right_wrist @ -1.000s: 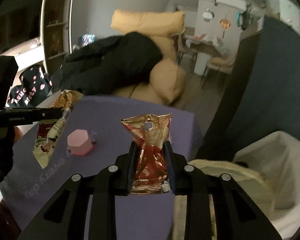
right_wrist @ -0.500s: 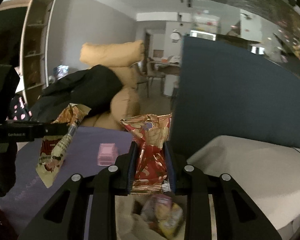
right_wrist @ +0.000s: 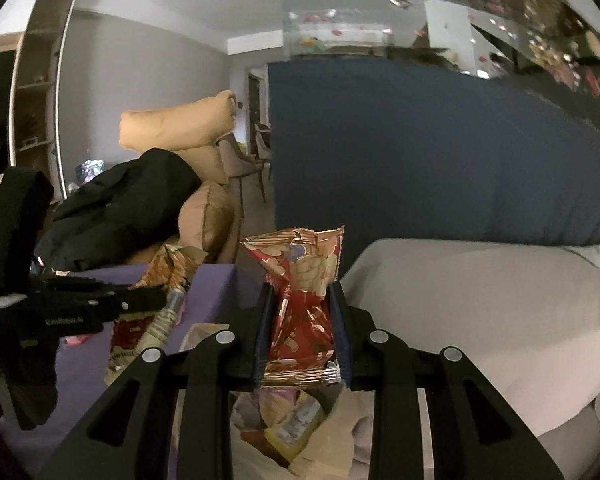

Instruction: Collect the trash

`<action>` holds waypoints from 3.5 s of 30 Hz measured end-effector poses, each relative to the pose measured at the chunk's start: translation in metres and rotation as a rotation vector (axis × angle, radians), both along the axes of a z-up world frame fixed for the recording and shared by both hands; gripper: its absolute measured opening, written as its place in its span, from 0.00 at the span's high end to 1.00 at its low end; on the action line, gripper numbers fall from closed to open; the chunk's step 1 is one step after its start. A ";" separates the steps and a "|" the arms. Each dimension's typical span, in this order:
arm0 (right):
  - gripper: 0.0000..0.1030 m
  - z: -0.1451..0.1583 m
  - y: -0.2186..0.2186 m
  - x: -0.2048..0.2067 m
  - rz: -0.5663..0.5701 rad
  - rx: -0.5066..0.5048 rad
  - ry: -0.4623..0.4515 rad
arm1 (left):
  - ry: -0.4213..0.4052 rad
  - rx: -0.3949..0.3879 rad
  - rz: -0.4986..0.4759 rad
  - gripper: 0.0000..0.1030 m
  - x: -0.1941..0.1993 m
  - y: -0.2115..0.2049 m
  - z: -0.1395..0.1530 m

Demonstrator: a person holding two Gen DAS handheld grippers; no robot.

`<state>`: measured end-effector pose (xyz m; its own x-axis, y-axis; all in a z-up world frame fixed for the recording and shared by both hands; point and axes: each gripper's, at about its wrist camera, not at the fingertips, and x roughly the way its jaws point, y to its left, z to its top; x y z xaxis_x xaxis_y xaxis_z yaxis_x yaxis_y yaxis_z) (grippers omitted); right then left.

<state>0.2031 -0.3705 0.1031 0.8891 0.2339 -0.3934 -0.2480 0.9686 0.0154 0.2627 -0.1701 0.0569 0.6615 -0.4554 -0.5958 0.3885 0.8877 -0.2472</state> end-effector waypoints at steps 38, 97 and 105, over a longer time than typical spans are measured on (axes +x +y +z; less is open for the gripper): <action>0.73 -0.032 0.010 0.027 -0.004 0.055 0.093 | 0.077 0.040 0.051 0.60 0.014 -0.001 -0.046; 0.50 -0.080 0.143 -0.172 0.036 -0.027 0.147 | -0.218 0.167 0.463 0.26 -0.259 0.139 -0.025; 0.50 -0.076 0.138 -0.176 0.023 0.005 0.131 | -0.195 0.184 0.457 0.26 -0.258 0.134 -0.027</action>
<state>0.0268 -0.2321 0.0274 0.8248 0.2561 -0.5042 -0.2660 0.9625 0.0538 0.0044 -0.0361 0.0301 0.8746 0.0057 -0.4848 -0.0247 0.9992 -0.0328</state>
